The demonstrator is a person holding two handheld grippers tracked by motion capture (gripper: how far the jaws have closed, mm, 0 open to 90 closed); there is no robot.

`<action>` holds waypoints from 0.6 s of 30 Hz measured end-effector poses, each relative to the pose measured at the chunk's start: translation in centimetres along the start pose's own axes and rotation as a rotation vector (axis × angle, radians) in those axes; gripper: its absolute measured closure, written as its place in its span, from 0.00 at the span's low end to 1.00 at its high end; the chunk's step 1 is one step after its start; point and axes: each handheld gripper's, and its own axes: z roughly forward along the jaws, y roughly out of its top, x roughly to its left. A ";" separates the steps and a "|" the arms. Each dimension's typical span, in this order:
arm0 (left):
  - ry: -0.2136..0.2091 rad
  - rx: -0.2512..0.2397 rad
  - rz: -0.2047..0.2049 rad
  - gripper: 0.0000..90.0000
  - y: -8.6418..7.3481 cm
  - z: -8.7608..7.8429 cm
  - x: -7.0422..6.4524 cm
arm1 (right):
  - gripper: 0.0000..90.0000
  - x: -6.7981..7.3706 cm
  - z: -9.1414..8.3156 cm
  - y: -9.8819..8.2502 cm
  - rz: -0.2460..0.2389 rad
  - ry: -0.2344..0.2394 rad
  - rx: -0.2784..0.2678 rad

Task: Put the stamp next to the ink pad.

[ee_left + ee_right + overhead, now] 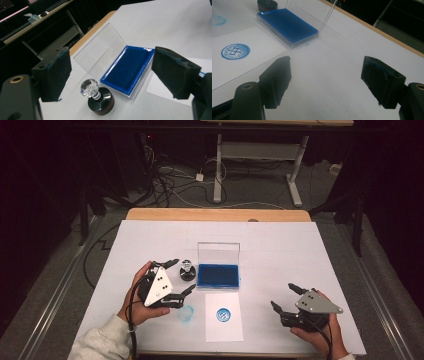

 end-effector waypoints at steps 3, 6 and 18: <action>0.006 0.000 0.002 0.18 -0.4 -0.2 -0.2 | 0.27 0.0 0.0 0.0 0.000 0.000 -0.001; 0.014 -0.005 -0.002 0.18 -0.7 -0.4 -0.5 | 0.27 0.1 0.0 0.0 -0.002 0.001 0.000; 0.033 0.007 -0.004 0.19 -2.4 -0.9 -1.2 | 0.27 0.1 0.0 0.0 -0.001 0.002 -0.002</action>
